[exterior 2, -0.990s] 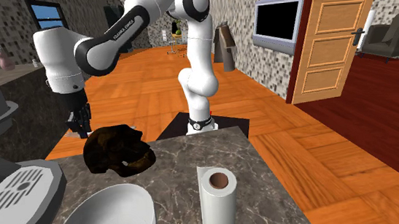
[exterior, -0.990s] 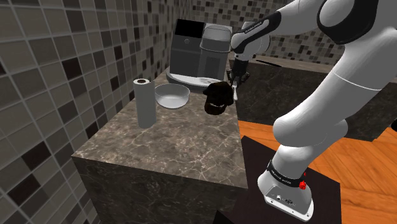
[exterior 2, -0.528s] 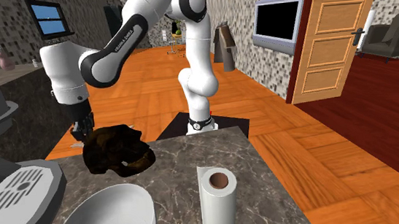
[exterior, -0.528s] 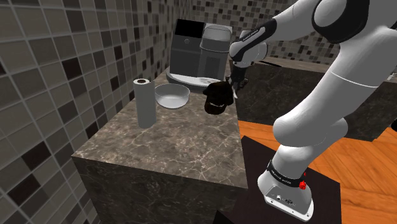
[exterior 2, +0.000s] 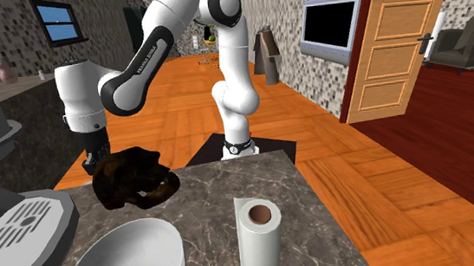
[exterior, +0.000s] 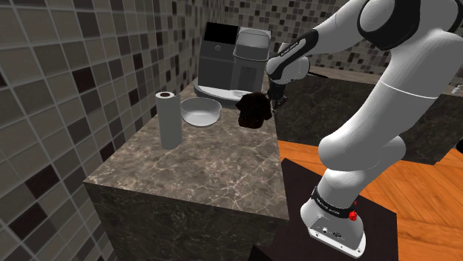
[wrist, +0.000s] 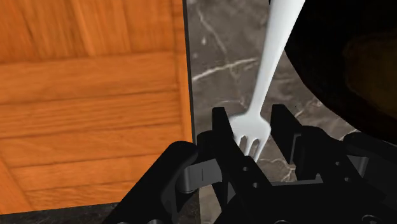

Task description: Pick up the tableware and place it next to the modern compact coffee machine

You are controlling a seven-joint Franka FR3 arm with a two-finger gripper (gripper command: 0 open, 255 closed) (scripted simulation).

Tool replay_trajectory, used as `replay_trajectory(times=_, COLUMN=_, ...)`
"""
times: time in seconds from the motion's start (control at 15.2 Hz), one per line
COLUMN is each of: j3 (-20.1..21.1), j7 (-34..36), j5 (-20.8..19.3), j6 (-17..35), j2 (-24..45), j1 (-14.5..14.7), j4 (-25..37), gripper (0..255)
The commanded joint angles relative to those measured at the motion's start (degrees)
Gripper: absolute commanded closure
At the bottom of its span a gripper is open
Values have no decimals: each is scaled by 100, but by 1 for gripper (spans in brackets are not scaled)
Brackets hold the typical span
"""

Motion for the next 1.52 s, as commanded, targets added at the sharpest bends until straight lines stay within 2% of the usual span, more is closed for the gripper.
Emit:
replay_trajectory(times=0.0, j3=22, j7=10, j5=-13, j6=-16, j2=191, j1=19, j4=-143, gripper=255)
replay_trajectory(times=0.53, j3=11, j7=11, j5=-13, j6=-16, j2=191, j1=31, j4=-143, gripper=255)
replay_trajectory(times=0.59, j3=20, j7=29, j5=-15, j6=-38, j2=151, j1=39, j4=-162, gripper=0)
replay_trajectory(times=0.92, j3=10, j7=11, j5=-13, j6=-15, j2=191, j1=32, j4=-143, gripper=0)
replay_trajectory(times=1.19, j3=11, j7=-8, j5=14, j6=-767, j2=-308, j1=38, j4=108, gripper=0)
replay_trajectory(times=1.45, j3=10, j7=-8, j5=14, j6=-767, j2=-309, j1=38, j4=108, gripper=0)
